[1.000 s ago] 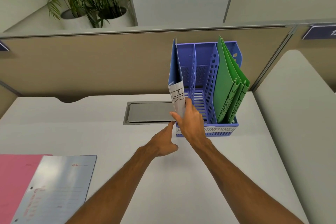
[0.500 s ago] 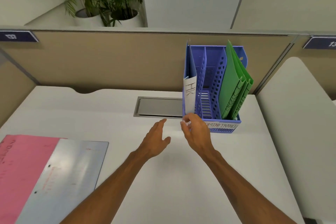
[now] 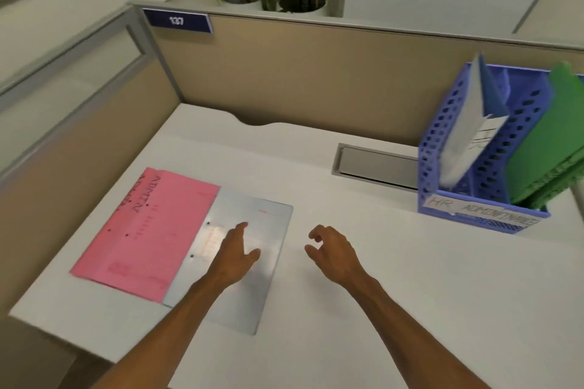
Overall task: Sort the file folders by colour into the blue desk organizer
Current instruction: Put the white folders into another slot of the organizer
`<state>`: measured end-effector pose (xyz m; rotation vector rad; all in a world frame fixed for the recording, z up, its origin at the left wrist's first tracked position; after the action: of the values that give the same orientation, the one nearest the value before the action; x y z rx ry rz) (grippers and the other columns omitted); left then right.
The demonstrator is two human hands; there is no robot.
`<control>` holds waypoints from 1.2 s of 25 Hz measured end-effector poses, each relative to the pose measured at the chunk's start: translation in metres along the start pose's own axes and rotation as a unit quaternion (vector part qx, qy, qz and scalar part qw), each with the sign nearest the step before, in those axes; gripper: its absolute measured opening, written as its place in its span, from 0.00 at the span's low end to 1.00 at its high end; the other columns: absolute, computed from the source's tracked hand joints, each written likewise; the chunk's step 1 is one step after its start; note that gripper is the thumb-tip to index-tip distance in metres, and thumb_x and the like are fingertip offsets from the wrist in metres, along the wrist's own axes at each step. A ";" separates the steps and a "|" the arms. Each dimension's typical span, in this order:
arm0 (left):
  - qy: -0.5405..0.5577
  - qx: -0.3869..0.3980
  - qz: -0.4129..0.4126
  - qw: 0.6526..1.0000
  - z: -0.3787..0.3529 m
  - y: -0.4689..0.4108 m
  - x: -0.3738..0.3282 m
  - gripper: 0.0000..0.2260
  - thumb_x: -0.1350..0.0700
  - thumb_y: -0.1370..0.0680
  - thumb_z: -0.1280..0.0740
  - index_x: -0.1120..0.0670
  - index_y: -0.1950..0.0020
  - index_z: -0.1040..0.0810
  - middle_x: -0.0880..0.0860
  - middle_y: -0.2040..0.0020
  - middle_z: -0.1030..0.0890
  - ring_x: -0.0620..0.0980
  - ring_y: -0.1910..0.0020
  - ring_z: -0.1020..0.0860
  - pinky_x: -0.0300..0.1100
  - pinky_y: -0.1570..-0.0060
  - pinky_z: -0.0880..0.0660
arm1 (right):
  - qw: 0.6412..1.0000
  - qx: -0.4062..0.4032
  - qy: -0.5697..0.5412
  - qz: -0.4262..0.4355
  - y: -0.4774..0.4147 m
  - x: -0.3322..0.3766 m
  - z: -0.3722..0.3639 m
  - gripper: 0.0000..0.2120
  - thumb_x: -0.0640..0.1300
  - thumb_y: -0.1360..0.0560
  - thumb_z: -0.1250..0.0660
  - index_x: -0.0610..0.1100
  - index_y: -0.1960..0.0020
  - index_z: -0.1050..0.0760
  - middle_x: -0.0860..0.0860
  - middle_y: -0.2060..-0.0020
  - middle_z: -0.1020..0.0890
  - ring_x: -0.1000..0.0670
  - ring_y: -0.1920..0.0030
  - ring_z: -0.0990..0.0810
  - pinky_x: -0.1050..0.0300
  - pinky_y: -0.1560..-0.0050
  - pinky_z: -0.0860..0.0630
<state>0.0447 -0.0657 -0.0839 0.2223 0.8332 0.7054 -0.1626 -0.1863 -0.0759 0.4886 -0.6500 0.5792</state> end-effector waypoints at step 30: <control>0.139 0.043 -0.097 0.985 0.093 0.009 -0.021 0.16 0.59 0.23 0.32 0.49 0.39 0.31 0.51 0.43 0.21 0.52 0.49 0.20 0.47 0.50 0.21 | 0.956 -0.113 -0.198 -0.184 -0.030 0.136 -0.016 0.29 0.70 0.29 0.36 0.47 0.42 0.26 0.47 0.48 0.18 0.47 0.56 0.15 0.49 0.60 0.15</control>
<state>0.1000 -0.0651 -0.0053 0.1177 1.1369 0.5233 -0.0483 -0.1527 -0.0023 0.4976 -0.9679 0.0470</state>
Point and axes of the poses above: each hand's wrist, its own y-axis away from the middle knuckle, its own z-axis out of the back of the hand, x = y × z, the point moved 7 cm from there along -y, towards the middle knuckle
